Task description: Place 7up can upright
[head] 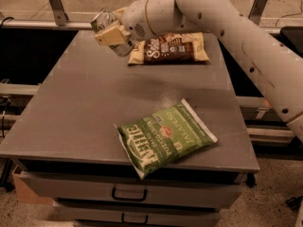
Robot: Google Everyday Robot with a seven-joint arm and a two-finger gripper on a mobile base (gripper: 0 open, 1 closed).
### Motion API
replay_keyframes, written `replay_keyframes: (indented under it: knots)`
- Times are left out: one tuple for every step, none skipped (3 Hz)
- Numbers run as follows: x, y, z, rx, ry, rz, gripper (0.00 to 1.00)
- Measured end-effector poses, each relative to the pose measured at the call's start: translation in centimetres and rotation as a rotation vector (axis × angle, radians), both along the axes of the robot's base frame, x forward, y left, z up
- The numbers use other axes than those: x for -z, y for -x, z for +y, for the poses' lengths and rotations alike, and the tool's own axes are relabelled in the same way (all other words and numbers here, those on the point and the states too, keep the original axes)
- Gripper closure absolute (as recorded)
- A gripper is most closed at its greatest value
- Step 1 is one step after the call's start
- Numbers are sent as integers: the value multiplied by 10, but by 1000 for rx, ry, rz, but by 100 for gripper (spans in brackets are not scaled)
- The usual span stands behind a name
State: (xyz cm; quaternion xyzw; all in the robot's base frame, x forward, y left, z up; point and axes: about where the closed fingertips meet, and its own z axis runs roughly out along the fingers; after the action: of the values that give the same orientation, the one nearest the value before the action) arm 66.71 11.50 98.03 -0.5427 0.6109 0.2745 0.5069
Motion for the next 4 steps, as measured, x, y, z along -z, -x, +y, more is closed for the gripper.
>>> replay_keyframes:
  knots:
    - [17, 11, -10, -85, -104, 6, 100]
    - [33, 23, -28, -159, -185, -6, 100]
    - [50, 33, -43, -185, -253, -4, 100]
    - [64, 41, -52, -207, -288, 9, 82]
